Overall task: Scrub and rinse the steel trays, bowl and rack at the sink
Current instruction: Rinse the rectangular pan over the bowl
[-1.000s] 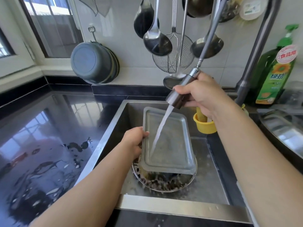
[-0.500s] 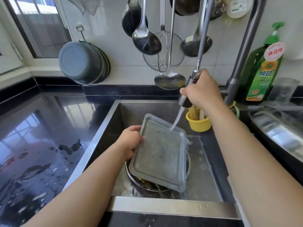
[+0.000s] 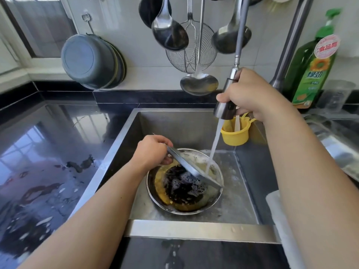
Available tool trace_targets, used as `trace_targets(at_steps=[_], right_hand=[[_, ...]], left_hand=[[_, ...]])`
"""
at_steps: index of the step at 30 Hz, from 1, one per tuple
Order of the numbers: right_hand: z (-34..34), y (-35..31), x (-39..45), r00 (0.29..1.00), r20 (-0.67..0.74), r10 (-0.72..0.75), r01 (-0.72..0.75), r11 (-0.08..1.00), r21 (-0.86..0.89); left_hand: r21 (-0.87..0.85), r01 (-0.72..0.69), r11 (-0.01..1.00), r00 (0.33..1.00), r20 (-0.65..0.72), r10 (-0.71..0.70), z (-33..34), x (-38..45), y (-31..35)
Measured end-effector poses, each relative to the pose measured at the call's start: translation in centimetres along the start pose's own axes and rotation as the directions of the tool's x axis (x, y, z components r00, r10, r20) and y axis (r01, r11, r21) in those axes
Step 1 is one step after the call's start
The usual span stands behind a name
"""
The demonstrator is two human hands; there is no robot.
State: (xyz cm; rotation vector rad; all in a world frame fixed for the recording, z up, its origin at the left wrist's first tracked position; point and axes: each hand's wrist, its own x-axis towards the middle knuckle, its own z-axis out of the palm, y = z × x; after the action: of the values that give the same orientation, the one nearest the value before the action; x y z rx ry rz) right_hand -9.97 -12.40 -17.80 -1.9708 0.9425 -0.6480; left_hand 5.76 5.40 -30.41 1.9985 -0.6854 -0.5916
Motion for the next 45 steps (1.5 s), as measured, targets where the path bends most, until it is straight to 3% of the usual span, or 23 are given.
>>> trace_targets(at_steps=[3, 6, 8, 9, 12, 14, 17, 20, 22, 25, 28, 35, 40, 45], right_hand=[[-0.1, 0.0, 0.0, 1.000, -0.014, 0.000, -0.001, 0.999, -0.035], [-0.2, 0.0, 0.0, 1.000, -0.014, -0.001, 0.000, 0.999, -0.045], [-0.3, 0.0, -0.1, 1.000, -0.014, -0.006, 0.005, 0.998, -0.059], [-0.3, -0.1, -0.2, 1.000, -0.017, -0.007, 0.006, 0.998, -0.067], [-0.5, 0.0, -0.3, 0.999, -0.042, -0.023, 0.017, 0.992, -0.128], [-0.9, 0.2, -0.3, 0.997, -0.073, -0.039, 0.025, 0.983, -0.180], [-1.4, 0.4, -0.2, 0.993, -0.107, -0.049, 0.023, 0.972, -0.234], [-1.4, 0.5, -0.1, 0.992, -0.114, -0.058, 0.033, 0.977, -0.212], [-1.1, 0.5, -0.1, 0.993, -0.108, -0.053, 0.036, 0.987, -0.156], [-0.5, 0.6, 0.0, 0.990, -0.128, -0.065, 0.051, 0.993, -0.107], [0.0, 1.0, 0.2, 0.980, -0.175, -0.095, 0.085, 0.994, -0.065], [0.6, 1.4, 0.3, 0.977, -0.181, -0.113, 0.121, 0.992, 0.030], [0.2, 1.4, 0.6, 0.982, -0.149, -0.115, 0.123, 0.991, 0.047], [1.5, 0.9, 0.4, 0.991, -0.087, -0.107, 0.121, 0.976, 0.181]], left_hand=[[0.388, -0.209, 0.898, 0.973, 0.172, 0.152, 0.1, 0.2, -0.5], [0.660, -0.376, 0.650, 0.926, 0.252, 0.280, 0.6, 0.4, -0.6], [0.774, -0.446, 0.449, 0.863, 0.238, 0.446, 1.0, 0.4, -0.4], [0.788, -0.467, 0.401, 0.826, 0.226, 0.517, 1.1, 0.3, -0.2], [0.642, -0.556, 0.528, 0.786, 0.199, 0.585, 1.0, 0.3, -0.2], [0.536, -0.542, 0.647, 0.824, 0.184, 0.537, 0.4, 0.4, -0.5], [0.407, -0.383, 0.829, 0.923, 0.151, 0.353, -0.1, -0.2, -0.4], [0.272, -0.290, 0.918, 0.952, 0.175, 0.249, 0.1, -0.2, -0.2], [0.059, -0.185, 0.981, 0.968, 0.181, 0.172, 0.0, -0.1, -0.2], [-0.283, 0.035, 0.959, 0.973, 0.227, 0.031, -0.4, 0.1, -0.3], [-0.390, 0.129, 0.912, 0.936, 0.351, 0.018, -0.7, 0.5, -0.7], [-0.313, 0.228, 0.922, 0.875, 0.480, -0.053, -1.4, 1.0, -1.7], [-0.318, 0.190, 0.929, 0.879, 0.477, -0.017, -2.9, 1.6, -2.2], [-0.342, 0.175, 0.923, 0.888, 0.459, 0.002, -2.7, 1.6, -2.3]])
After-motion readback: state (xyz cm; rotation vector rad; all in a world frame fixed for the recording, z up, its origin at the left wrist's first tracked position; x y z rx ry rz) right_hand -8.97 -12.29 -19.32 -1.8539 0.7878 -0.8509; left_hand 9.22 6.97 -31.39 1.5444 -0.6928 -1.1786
